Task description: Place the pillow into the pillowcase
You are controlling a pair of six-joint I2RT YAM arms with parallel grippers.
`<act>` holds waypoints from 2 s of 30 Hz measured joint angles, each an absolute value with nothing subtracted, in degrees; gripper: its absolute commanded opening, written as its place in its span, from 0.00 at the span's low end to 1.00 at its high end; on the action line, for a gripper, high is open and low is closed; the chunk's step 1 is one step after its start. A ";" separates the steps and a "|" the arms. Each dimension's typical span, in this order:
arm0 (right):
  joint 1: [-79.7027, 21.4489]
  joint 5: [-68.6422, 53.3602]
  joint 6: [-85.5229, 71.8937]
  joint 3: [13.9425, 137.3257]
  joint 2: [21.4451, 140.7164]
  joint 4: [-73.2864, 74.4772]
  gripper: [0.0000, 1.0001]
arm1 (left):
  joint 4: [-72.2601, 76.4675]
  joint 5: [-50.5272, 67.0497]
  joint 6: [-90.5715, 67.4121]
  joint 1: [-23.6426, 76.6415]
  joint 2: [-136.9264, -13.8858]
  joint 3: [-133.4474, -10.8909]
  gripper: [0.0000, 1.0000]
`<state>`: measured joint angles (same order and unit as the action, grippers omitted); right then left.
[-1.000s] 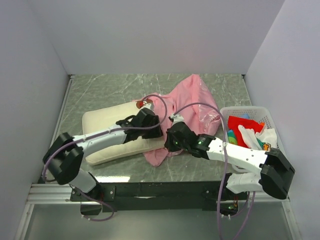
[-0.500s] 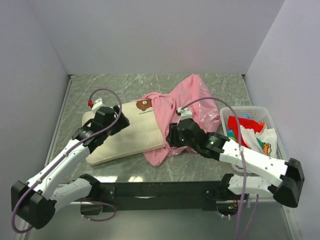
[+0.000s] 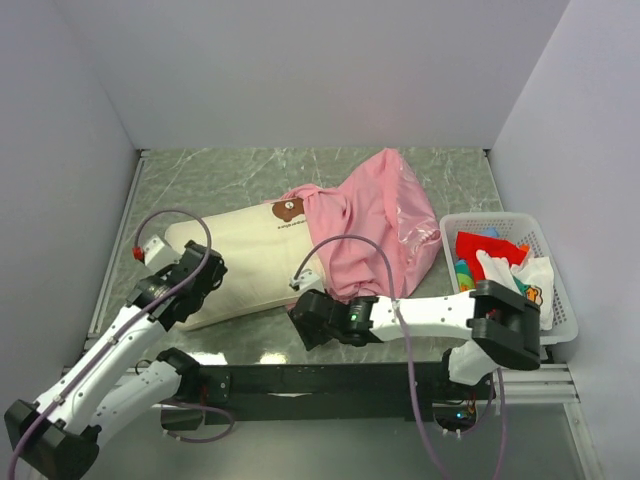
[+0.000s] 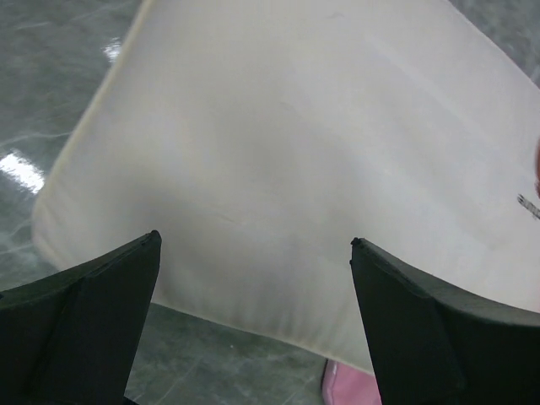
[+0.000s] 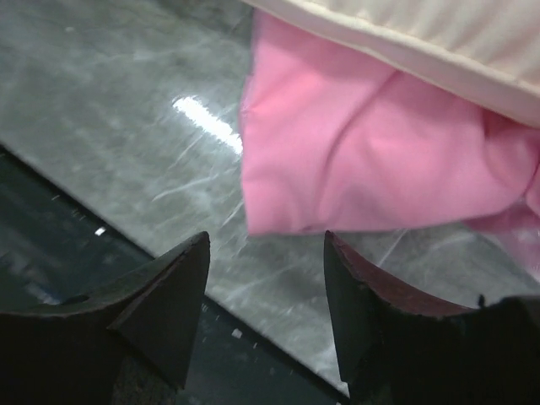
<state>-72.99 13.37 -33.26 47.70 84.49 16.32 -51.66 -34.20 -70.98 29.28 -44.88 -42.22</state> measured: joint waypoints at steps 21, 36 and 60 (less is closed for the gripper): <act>-70.59 15.86 -27.16 52.53 96.90 11.35 0.10 | -36.03 -34.92 -70.06 24.86 -50.46 -31.14 0.01; -77.41 9.41 -24.40 72.34 100.01 14.92 0.00 | -33.52 -26.79 -57.43 24.58 -51.11 -48.34 0.01; -44.64 21.54 -30.83 66.92 78.08 28.36 0.75 | -35.16 -21.32 -58.89 24.73 -46.24 -38.20 0.93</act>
<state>-44.64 21.54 -30.83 66.92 78.08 28.36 -35.16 -21.32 -58.89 24.73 -46.24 -38.20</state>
